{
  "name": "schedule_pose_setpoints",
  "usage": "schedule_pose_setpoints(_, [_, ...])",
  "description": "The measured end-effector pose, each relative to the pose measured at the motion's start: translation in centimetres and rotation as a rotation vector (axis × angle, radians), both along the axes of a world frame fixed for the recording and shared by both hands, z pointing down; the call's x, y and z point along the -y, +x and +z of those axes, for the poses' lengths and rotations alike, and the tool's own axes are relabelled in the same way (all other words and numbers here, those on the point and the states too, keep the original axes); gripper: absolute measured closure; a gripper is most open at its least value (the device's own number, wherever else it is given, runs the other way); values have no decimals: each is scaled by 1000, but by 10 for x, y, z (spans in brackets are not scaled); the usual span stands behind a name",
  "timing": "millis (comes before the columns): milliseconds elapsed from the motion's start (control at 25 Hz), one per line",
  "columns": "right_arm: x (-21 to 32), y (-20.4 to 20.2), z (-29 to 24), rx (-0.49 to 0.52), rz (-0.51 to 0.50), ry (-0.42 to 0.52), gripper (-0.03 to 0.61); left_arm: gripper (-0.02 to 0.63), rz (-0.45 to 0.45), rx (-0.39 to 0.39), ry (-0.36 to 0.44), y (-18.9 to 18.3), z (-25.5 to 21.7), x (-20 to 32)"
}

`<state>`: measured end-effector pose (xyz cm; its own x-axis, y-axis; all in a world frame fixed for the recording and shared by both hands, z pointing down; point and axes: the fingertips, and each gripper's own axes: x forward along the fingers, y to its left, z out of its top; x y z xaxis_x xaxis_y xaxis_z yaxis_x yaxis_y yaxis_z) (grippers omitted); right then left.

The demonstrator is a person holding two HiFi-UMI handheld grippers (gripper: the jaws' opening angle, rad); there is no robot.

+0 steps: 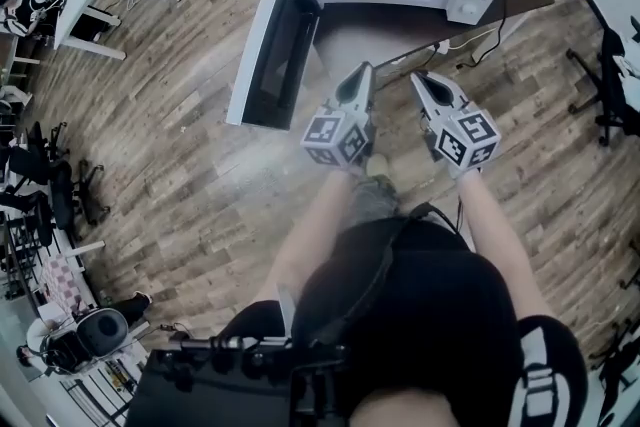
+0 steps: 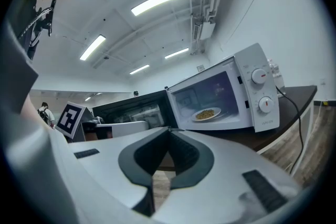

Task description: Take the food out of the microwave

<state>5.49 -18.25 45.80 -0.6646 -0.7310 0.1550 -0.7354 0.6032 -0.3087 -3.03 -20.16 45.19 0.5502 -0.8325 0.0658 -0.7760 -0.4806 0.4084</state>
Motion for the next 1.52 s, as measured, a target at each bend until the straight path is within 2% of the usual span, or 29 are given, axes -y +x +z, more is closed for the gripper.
schedule_pose_setpoints(440, [52,-12,3,11,41,4,577,607,37,-1,9,-9,3,55])
schedule_pose_setpoints(880, [52,-8,18,17,65,-21,575,607,72,10,-14,-4,15,55])
schedule_pose_setpoints(1280, [79,-27,30,-6,-6,-8,575,606,30,11,5,-16,19,75])
schedule_pose_setpoints(1520, [103,-32,32,-78,-33,7,569,607,13,11,-8,-19,21,92])
